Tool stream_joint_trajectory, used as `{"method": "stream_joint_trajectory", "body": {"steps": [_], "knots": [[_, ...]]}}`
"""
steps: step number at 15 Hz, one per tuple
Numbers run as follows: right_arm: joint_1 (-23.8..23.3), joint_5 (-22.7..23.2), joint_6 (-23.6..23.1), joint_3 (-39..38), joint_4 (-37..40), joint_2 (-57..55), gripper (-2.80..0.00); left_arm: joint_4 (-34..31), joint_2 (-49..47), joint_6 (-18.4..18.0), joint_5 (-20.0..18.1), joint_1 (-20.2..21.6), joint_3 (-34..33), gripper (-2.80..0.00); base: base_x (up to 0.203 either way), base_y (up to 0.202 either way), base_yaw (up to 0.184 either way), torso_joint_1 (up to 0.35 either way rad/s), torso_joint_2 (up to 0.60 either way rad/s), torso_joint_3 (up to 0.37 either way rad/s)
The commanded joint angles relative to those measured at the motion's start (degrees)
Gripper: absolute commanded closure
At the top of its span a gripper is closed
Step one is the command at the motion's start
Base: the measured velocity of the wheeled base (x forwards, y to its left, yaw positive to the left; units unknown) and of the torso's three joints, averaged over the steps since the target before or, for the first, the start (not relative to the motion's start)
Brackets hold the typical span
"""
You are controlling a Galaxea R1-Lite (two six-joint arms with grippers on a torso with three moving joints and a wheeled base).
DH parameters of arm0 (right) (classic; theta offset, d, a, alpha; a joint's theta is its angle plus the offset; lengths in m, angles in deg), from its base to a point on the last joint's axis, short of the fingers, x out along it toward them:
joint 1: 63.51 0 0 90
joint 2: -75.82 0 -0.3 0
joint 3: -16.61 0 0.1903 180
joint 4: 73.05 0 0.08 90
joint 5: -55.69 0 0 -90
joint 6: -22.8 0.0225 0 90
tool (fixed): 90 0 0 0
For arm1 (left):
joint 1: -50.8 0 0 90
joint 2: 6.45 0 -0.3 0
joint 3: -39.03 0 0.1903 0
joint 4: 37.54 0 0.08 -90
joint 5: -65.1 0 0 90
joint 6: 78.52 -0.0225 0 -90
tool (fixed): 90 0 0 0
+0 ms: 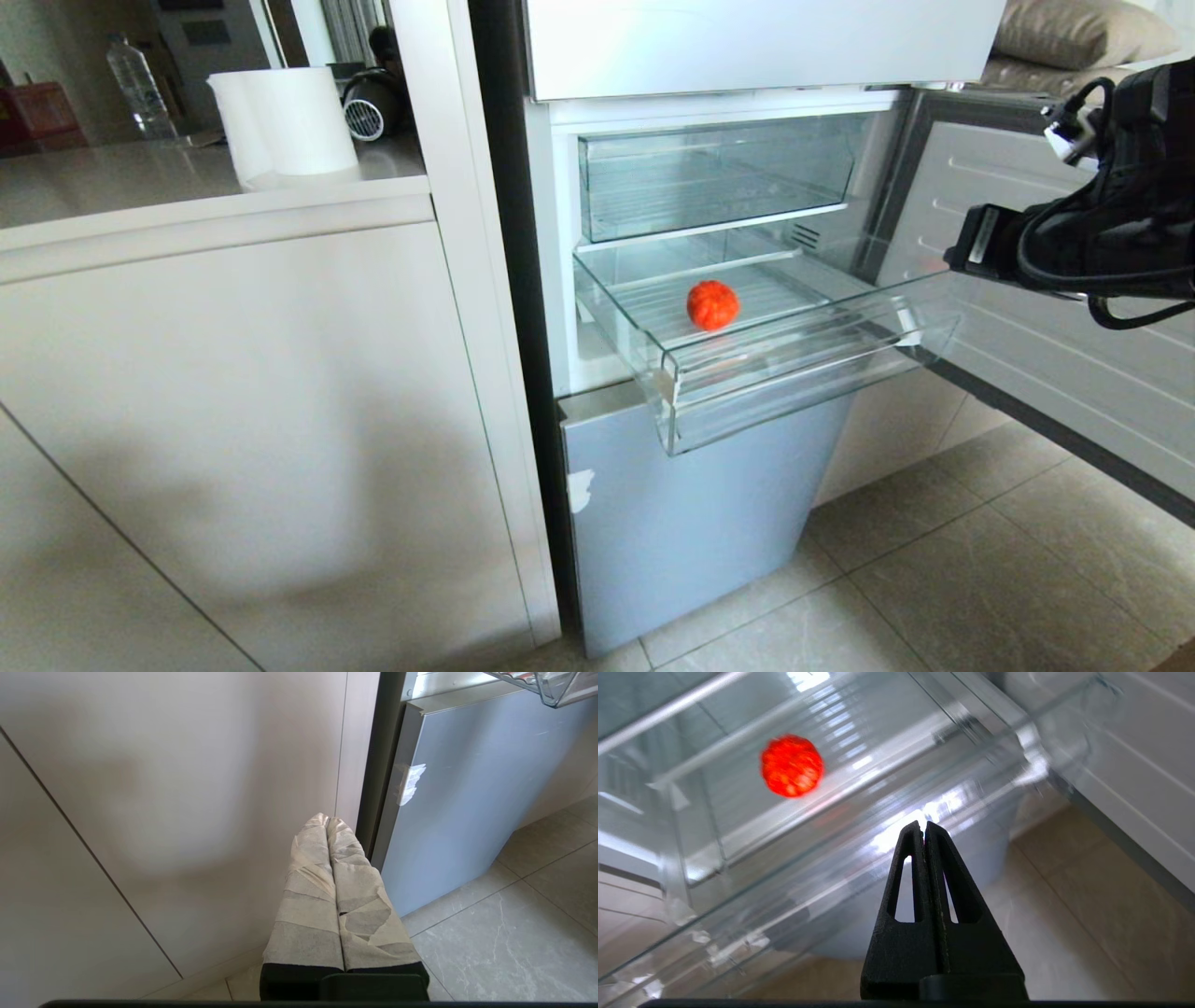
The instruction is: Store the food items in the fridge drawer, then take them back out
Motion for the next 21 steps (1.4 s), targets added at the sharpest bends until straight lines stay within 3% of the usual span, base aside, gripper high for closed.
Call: {"method": "stream_joint_trajectory", "body": {"steps": [1, 6, 10, 13, 15, 17, 21], "knots": [[-0.29, -0.11, -0.28, -2.82, -3.57, 1.12, 0.0, 0.01, -0.01, -0.01, 0.06, 0.01, -0.02, 0.0, 0.0, 0.0, 0.0, 0.0, 0.0, 0.0], [-0.54, -0.15, 0.35, -4.06, -4.06, 2.2, 0.0, 0.01, 0.01, 0.05, 0.06, 0.01, -0.02, 0.0, 0.001, -0.001, 0.016, 0.0, 0.0, 0.0], [-0.9, -0.3, 0.09, -4.82, -4.06, 3.74, 0.0, 0.01, 0.01, 0.05, 0.06, 0.01, -0.02, 0.0, 0.003, -0.008, 0.166, 0.005, 0.0, 0.003], [-5.19, -0.3, -0.55, -5.2, -4.1, 4.37, 0.0, 0.01, 0.01, 0.0, 0.01, 0.01, -0.02, 0.0, 0.002, -0.008, 0.175, 0.005, 0.0, 0.0], [-8.62, -0.35, -4.19, -5.4, -3.45, 4.37, 0.0, 0.01, 0.01, 0.05, 0.06, 0.01, -0.02, 0.0, -0.003, -0.012, 0.157, 0.007, 0.0, 0.004], [-12.46, -0.46, -9.52, -4.84, 2.53, 4.09, 0.0, 0.01, -0.07, 0.05, 0.02, 0.01, -0.02, 0.0, 0.002, -0.004, 0.085, 0.002, 0.01, 0.004], [-16.67, -1.02, -13.83, 0.86, 8.81, -0.43, 0.0, 0.01, -0.08, 0.05, 0.03, 0.01, -0.02, 0.0, 0.0, 0.0, 0.0, 0.0, 0.0, 0.0]]}}
